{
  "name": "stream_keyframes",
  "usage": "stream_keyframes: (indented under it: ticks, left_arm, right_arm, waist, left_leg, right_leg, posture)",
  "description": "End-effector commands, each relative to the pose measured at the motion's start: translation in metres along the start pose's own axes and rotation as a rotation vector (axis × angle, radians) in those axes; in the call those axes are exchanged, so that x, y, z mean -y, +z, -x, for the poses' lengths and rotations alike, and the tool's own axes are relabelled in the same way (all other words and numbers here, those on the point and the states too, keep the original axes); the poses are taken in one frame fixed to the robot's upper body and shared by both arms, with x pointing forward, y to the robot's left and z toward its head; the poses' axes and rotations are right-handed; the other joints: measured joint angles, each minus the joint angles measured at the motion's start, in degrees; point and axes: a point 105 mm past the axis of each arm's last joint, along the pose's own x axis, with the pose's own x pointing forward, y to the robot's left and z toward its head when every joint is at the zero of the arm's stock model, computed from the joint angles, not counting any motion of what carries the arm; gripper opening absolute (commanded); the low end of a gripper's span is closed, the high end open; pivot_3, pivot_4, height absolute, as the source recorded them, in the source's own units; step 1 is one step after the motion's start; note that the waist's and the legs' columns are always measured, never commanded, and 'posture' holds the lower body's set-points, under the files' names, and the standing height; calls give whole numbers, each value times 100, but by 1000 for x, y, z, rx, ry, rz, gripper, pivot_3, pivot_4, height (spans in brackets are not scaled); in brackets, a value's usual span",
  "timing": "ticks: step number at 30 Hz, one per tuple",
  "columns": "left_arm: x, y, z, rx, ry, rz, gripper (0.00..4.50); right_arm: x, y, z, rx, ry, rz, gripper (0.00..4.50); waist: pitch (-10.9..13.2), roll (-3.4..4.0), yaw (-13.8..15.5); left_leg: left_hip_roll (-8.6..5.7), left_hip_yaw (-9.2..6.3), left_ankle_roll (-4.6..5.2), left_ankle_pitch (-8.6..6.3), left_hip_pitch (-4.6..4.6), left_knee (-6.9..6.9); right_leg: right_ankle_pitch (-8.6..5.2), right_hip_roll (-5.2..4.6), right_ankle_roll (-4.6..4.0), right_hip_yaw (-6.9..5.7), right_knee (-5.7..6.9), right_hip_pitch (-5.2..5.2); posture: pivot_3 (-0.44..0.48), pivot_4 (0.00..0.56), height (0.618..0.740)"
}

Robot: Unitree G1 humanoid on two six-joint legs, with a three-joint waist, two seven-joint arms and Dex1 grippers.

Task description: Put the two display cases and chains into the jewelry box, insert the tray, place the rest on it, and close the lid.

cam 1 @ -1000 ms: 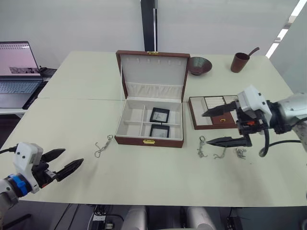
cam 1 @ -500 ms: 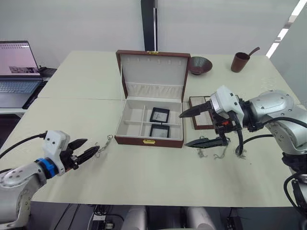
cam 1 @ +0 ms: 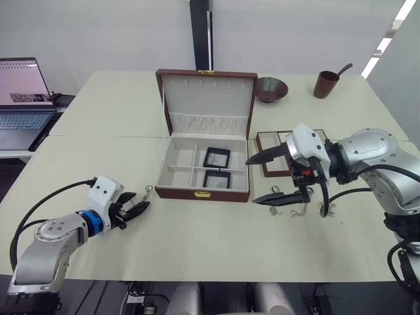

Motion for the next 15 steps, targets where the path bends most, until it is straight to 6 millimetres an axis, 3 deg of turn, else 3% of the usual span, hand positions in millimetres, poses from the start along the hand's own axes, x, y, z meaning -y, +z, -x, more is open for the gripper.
stream_keyframes:
  ticks: [1, 7, 12, 15]
  left_arm:
    - [3, -23, -1, -93, -10, 35, 1788]
    - [4, -23, 0, -68, -40, 38, 139]
    - [-11, -9, 16, 17, -1, 18, 43]
    - [-23, 17, 33, 138, 30, 10, 43]
  right_arm:
    - [-2, 8, 0, 6, 2, 48, 4500]
    - [-3, 7, 1, 4, -3, 42, 4500]
    - [-5, 5, 2, 5, -12, 32, 4500]
    - [-6, 4, 4, 8, -25, 24, 4500]
  waist:
    - [-1, 1, 0]
    - [-3, 5, 0]
    - [-2, 6, -16]
    - [0, 4, -17]
  left_leg:
    - [0, 0, 0, 0, 0, 0]
    - [-1, 0, 0, 0, 1, 0]
    - [0, 2, 0, 0, -1, -2]
    - [7, 2, 0, -1, -5, -3]
  right_leg:
    - [0, -1, 0, 0, 0, 0]
    - [0, -2, 0, 0, 0, 0]
    - [0, -3, 0, 3, -2, -4]
    - [-1, -13, -1, 1, -1, -10]
  posture:
    - [0, 150, 733]
    - [0, 150, 733]
    - [0, 150, 733]
    - [0, 150, 733]
